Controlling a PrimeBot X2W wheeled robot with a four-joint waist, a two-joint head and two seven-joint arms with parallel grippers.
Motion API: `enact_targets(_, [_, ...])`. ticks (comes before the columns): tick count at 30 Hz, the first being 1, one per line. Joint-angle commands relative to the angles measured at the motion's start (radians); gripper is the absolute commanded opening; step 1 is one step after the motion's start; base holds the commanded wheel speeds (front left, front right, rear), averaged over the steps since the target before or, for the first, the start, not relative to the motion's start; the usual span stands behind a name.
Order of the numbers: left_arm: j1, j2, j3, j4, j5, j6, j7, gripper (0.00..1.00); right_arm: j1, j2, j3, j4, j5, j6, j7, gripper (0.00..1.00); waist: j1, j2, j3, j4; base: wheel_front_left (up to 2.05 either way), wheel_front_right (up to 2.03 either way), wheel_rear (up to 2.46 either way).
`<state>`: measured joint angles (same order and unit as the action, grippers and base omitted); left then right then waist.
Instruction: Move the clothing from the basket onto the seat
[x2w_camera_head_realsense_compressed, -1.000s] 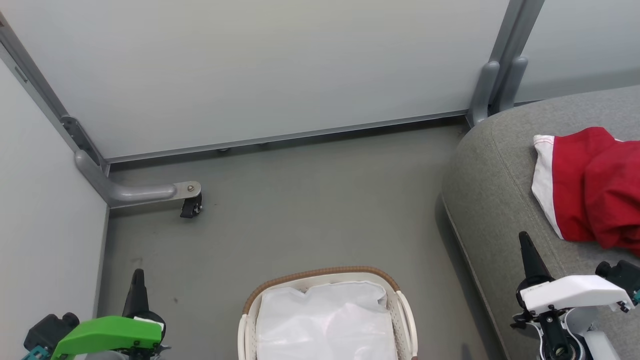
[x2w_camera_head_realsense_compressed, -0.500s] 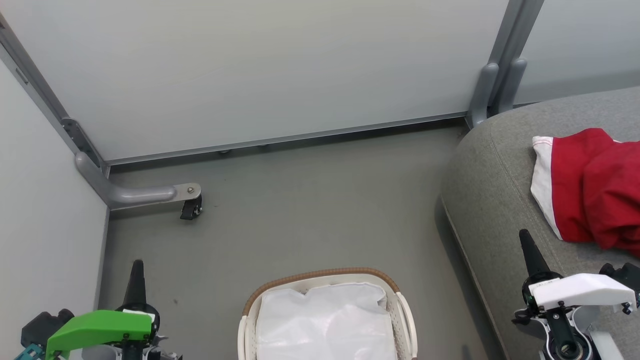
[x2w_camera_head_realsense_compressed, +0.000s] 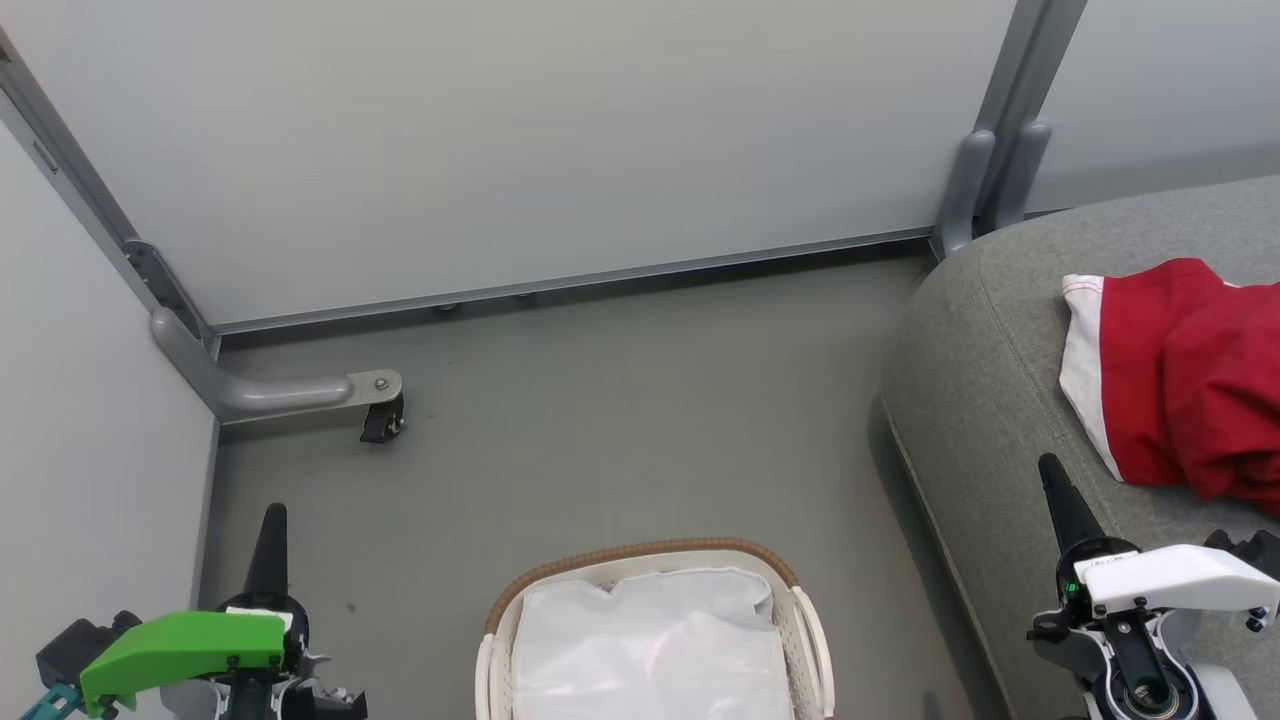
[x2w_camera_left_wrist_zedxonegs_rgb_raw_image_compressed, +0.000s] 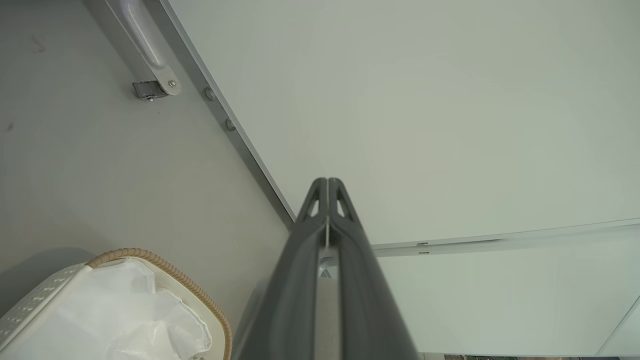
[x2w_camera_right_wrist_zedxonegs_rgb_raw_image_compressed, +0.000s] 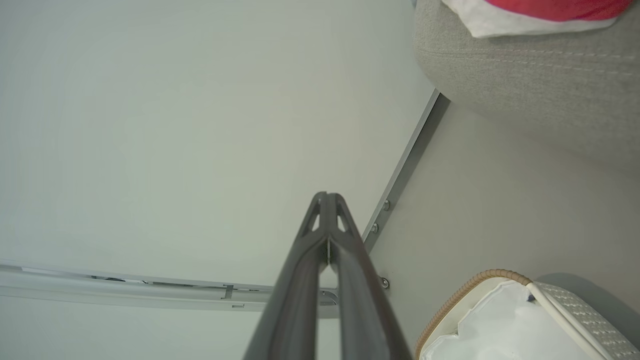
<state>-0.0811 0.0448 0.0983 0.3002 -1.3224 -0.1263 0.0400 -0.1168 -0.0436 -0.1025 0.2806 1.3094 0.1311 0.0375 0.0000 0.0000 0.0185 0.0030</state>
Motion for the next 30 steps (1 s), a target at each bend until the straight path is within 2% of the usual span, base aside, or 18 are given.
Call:
enact_targets(1, [-0.022, 0.008, 0.006, -0.010, -0.025, -0.005, 0.005, 0.00, 0.004, -0.006, -0.003, -0.011, 0.025, 0.000, 0.008, 0.00, 0.0000, 0.0000, -0.001, 0.000, 0.00, 0.00, 0.00])
enact_targets(30, [-0.033, 0.008, 0.016, -0.049, -0.238, -0.007, 0.064, 0.00, 0.011, -0.009, -0.011, -0.033, 0.250, 0.000, 0.066, 0.00, 0.0000, 0.0000, -0.012, -0.002, 0.00, 0.00, 0.00])
